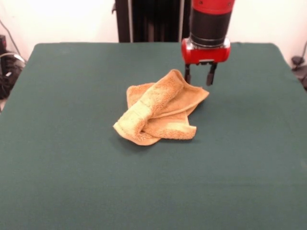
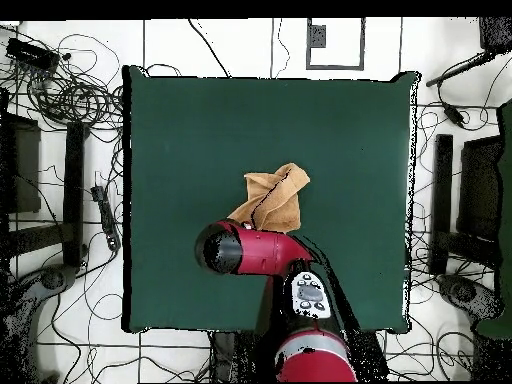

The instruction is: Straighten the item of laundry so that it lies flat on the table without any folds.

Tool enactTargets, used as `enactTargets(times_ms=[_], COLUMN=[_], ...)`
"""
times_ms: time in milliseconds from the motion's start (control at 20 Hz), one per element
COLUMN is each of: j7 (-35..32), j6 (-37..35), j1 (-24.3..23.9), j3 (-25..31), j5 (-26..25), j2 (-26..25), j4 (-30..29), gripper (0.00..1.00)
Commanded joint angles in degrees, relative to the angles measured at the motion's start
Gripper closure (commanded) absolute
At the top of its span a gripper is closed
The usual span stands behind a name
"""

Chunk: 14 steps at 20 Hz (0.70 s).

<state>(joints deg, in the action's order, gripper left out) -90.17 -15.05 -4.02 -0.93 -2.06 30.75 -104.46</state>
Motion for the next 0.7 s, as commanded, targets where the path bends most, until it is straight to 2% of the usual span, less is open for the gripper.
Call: enactTargets(times_ms=[50, 700], j7=[-8.3, -9.2], j6=[-8.9, -10.6], j1=[2.6, 2.2], j3=[3.9, 4.4], j5=[2.5, 3.0], j2=[5.3, 6.2], j4=[2.7, 3.5], gripper=[0.00, 0.00])
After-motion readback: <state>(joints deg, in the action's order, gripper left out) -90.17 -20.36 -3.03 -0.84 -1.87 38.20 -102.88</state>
